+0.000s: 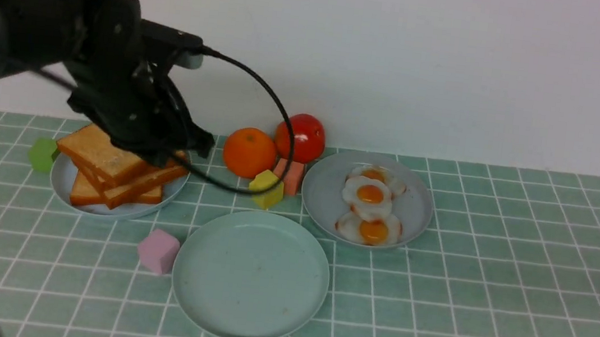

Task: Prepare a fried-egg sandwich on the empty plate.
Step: Use the left arm to grab a slice of bread

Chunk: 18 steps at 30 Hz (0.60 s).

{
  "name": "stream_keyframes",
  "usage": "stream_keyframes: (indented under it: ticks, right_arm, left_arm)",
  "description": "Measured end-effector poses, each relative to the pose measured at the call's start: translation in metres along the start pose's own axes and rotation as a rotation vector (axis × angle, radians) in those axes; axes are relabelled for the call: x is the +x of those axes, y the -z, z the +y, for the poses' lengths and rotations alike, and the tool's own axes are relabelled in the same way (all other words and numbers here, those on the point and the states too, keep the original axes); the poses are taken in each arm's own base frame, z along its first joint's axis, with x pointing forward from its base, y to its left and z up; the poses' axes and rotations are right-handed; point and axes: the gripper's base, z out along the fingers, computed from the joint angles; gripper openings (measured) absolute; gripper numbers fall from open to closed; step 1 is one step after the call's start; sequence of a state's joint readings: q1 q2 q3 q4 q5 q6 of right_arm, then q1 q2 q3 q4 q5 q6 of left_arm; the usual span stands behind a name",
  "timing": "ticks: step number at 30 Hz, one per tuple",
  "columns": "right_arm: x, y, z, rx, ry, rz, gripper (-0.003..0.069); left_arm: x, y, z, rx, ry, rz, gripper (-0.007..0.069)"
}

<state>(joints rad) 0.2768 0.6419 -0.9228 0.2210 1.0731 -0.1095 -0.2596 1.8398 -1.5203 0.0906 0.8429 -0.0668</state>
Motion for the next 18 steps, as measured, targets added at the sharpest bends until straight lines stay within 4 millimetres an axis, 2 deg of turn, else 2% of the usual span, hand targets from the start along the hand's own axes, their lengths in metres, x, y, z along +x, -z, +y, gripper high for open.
stream_keyframes:
  ticks: [1, 3, 5, 7, 11, 12, 13, 15, 18]
  right_arm:
    - [0.0, 0.0, 0.0, -0.001, 0.001, -0.002, 0.0]
    - [-0.001, 0.0, 0.001, -0.006, 0.019, -0.008, 0.0]
    - [-0.001, 0.0, 0.001, -0.007, 0.024, -0.016, 0.0001]
    - [-0.003, 0.0, 0.001, -0.002, 0.026, -0.029, 0.0001]
    - [-0.005, 0.0, 0.0, 0.0, 0.026, -0.051, 0.0002]
    - [-0.005, 0.0, 0.0, 0.0, 0.027, -0.054, 0.0002]
    - [-0.006, 0.0, 0.0, 0.001, 0.027, -0.061, 0.0003]
    - [-0.006, 0.0, 0.0, 0.001, 0.027, -0.063, 0.0003]
    - [-0.006, 0.0, 0.0, 0.001, 0.027, -0.063, 0.0006]
  left_arm:
    - [-0.001, -0.001, 0.002, -0.002, 0.001, 0.004, -0.0013]
    - [-0.009, -0.019, 0.02, -0.031, -0.014, 0.021, -0.0013]
    - [-0.012, -0.029, 0.029, -0.049, -0.058, 0.031, -0.001]
    - [-0.012, -0.035, 0.032, -0.058, -0.123, 0.04, 0.0011]
    - [-0.014, -0.042, 0.033, -0.069, -0.223, 0.027, 0.0129]
    - [-0.014, -0.043, 0.033, -0.07, -0.227, 0.026, 0.0138]
    - [-0.016, -0.046, 0.034, -0.081, -0.248, 0.0, 0.0211]
    - [-0.018, -0.052, 0.034, -0.094, -0.266, -0.019, 0.029]
    - [-0.017, -0.06, 0.035, -0.105, -0.283, -0.018, 0.0353]
